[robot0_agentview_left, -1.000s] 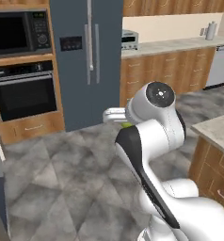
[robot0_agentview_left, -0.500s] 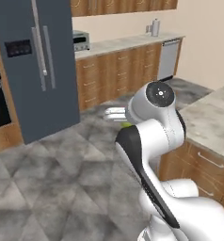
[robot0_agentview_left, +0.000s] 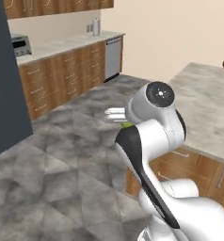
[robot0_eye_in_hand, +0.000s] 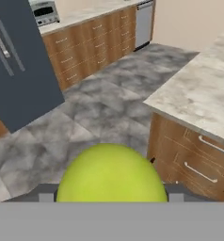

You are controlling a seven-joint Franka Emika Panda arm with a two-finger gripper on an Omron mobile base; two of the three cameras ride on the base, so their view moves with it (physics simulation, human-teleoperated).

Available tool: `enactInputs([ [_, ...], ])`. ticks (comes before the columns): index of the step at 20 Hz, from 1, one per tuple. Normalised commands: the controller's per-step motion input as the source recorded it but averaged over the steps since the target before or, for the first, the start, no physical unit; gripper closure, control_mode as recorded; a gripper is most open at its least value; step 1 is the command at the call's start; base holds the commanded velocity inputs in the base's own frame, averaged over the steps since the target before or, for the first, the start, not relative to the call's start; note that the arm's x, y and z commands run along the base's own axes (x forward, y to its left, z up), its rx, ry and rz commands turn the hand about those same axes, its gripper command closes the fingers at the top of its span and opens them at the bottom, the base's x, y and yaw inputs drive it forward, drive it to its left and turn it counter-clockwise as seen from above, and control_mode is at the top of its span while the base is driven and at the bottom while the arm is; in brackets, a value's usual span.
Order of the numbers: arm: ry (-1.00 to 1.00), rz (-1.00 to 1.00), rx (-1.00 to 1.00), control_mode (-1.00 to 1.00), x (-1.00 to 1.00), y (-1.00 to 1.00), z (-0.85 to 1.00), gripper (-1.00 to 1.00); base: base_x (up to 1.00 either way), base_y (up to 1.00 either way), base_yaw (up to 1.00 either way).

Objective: Pick the pears from the cabinet and place them in one bowl. Pick the potato from the sink and place it in the other bowl.

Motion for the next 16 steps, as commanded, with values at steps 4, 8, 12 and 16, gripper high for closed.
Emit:
enactInputs([
  [4,0.00,0.00,0.00,1.00,0.00,0.00,0.00,1.00,0.00,-0.14,-0.48],
  [8,0.00,0.00,0.00,1.00,0.00,0.00,0.00,1.00,0.00,-0.18,-0.47],
  [12,0.00,0.00,0.00,1.00,0.00,0.00,0.00,1.00,0.00,-0.23,-0.46],
  [16,0.00,0.00,0.00,1.00,0.00,0.00,0.00,1.00,0.12,-0.35,-0.36],
])
